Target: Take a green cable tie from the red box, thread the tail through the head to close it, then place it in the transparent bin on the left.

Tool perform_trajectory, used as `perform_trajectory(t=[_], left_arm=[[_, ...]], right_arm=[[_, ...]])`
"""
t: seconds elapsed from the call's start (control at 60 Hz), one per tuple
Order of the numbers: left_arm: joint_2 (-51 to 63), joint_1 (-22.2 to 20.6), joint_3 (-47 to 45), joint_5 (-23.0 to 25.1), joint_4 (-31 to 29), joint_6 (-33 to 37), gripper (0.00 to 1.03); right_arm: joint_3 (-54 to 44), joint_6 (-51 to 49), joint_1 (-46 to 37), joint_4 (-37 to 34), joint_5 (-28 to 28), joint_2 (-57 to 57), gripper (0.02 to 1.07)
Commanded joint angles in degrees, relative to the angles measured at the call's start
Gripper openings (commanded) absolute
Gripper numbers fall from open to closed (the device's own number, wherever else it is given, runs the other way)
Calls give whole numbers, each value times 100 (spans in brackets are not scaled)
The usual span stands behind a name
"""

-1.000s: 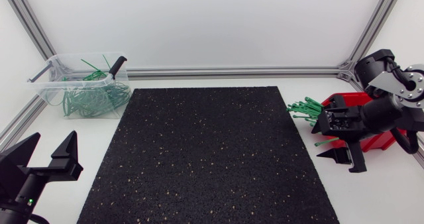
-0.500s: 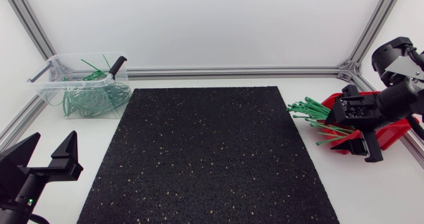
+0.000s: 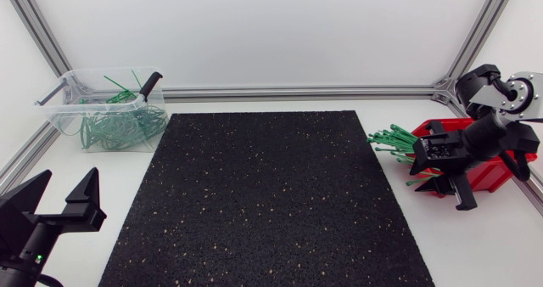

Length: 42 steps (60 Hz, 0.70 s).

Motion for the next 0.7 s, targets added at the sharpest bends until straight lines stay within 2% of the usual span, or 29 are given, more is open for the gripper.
perform_trajectory(t=[0.0,0.05,0.083,0.1,0.283,0.35,0.683], left_arm=[[-23,-25,-226,-14,-115,-38,99],[-32,-25,-226,-14,-115,-38,99],[-32,-25,-226,-14,-115,-38,99],[-32,-25,-226,-5,-115,-38,99],[-23,-43,-226,-5,-115,-38,99],[-23,-43,-226,-14,-115,-38,99],[-32,-25,-226,-14,-124,-38,99]], right_arm=[[-141,-141,37,51,56,184,36],[-159,-141,37,113,73,210,28],[-159,-150,45,122,73,210,18],[-150,-141,45,122,73,210,16],[-106,-124,37,86,153,70,14],[-36,-115,45,-28,135,-27,10],[166,158,327,-423,135,-510,10]])
